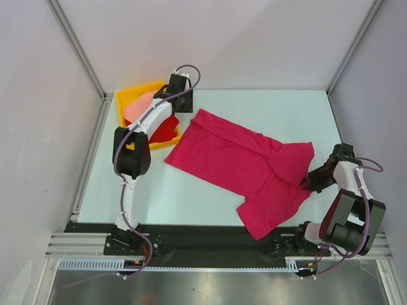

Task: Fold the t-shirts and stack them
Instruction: Fold the tshirt

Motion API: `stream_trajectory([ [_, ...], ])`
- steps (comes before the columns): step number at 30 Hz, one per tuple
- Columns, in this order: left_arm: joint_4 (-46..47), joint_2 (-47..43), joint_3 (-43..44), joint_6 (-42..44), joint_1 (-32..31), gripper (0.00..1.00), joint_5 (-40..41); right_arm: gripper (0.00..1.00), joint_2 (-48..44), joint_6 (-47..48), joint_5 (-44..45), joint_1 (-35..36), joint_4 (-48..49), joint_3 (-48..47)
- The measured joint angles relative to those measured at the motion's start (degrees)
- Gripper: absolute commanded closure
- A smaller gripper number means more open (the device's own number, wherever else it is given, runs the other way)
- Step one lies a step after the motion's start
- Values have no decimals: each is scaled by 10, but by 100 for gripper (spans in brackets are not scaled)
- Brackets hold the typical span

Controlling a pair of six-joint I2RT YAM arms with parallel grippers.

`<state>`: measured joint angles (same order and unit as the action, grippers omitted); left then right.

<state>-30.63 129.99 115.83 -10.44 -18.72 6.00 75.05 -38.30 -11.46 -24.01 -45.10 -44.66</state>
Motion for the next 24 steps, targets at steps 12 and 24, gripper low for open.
stream_trajectory([
  [12, 87, 26, 17, -75, -7, 63, -176, 33, 37, 18, 20, -1, 53, -104],
  [24, 188, 104, -4, -233, -1, 67, -298, 47, 280, 98, -17, -6, 158, -298],
])
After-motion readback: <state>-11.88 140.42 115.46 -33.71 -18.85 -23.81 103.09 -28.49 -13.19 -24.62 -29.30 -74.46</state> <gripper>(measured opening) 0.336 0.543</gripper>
